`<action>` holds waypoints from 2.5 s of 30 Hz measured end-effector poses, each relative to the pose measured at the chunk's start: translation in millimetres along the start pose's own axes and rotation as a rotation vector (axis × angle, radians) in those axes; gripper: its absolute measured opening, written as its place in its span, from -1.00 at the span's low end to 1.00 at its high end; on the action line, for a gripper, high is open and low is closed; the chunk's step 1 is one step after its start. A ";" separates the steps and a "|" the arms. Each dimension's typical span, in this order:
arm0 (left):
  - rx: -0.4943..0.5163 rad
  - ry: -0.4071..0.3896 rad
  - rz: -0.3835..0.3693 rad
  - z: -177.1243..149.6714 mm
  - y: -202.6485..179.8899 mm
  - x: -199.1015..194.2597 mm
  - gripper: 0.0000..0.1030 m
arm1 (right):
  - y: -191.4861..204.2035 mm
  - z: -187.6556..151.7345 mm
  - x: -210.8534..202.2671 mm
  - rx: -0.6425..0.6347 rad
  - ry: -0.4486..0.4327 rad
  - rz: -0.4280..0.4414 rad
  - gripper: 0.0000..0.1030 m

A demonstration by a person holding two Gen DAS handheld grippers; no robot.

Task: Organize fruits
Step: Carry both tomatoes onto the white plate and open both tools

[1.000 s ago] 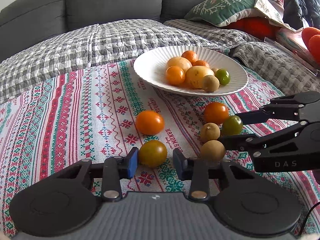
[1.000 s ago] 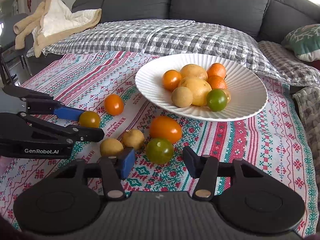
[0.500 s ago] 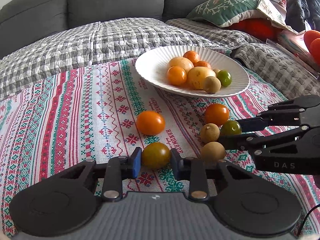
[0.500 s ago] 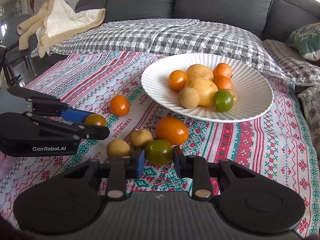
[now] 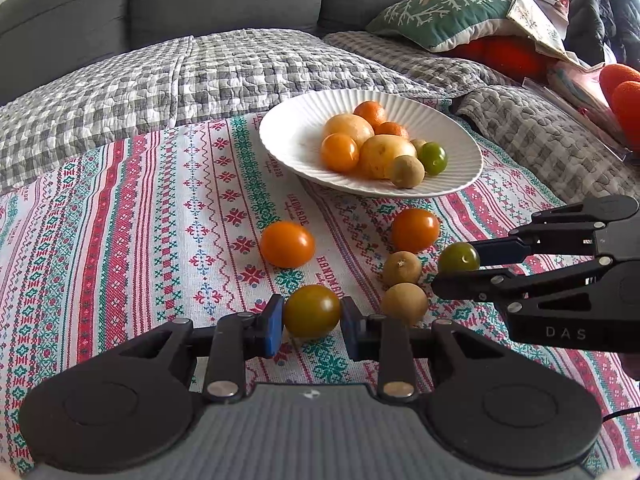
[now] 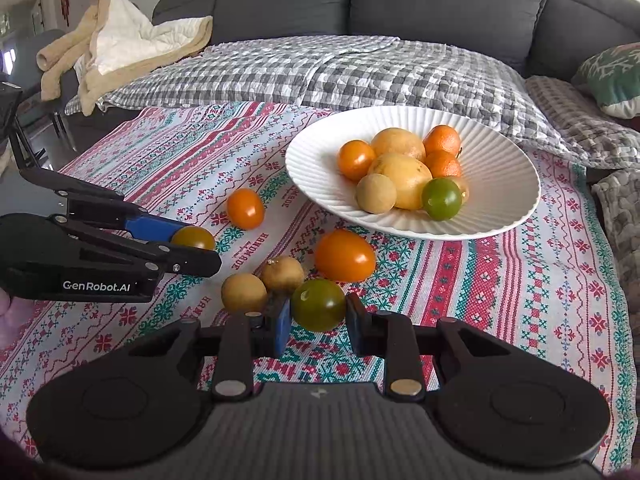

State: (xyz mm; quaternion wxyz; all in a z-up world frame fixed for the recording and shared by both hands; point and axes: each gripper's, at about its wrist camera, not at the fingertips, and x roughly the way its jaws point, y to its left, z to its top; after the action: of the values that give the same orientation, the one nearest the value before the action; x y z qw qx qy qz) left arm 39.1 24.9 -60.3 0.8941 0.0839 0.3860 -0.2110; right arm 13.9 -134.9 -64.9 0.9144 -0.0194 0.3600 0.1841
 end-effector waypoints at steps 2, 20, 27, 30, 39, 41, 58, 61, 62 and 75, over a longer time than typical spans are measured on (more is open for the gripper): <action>0.001 0.006 -0.006 0.1 -0.8 -2.5 -0.54 | -1.5 0.1 -3.4 0.010 -0.001 0.001 -0.50; -0.008 -0.028 -0.073 18.1 -15.9 -27.8 -0.54 | -16.0 10.1 -47.1 0.055 -0.066 -0.042 -0.50; -0.021 -0.078 -0.085 35.6 -20.8 -29.5 -0.54 | -26.7 18.1 -49.4 0.101 -0.097 -0.069 -0.50; -0.013 -0.088 -0.080 44.0 -22.2 -22.8 -0.54 | -33.1 20.7 -49.9 0.124 -0.111 -0.080 -0.50; -0.013 -0.102 -0.057 76.0 -15.3 -0.5 -0.54 | -59.9 28.7 -41.4 0.177 -0.136 -0.119 -0.50; -0.027 -0.096 -0.053 83.9 -10.7 7.8 -0.54 | -65.0 30.0 -38.7 0.175 -0.140 -0.132 -0.50; -0.173 -0.057 -0.047 117.1 11.7 65.5 -0.53 | -79.4 36.1 -13.5 0.154 -0.122 -0.159 -0.50; -0.181 -0.043 -0.036 117.1 11.4 71.5 -0.53 | -79.9 35.6 -11.1 0.151 -0.115 -0.168 -0.50; -0.180 -0.039 -0.034 116.8 11.3 72.5 -0.53 | -80.2 35.1 -10.4 0.150 -0.112 -0.170 -0.50; -0.153 -0.047 -0.028 115.9 7.0 72.4 -0.50 | -78.5 35.5 -10.5 0.138 -0.118 -0.170 -0.47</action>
State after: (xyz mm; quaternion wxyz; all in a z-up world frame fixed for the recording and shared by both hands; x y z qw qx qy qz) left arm 162.4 -27.8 -33.3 0.9037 0.0048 0.3809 -0.1956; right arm 57.5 -205.4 -39.2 0.9456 0.0238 0.3142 0.0815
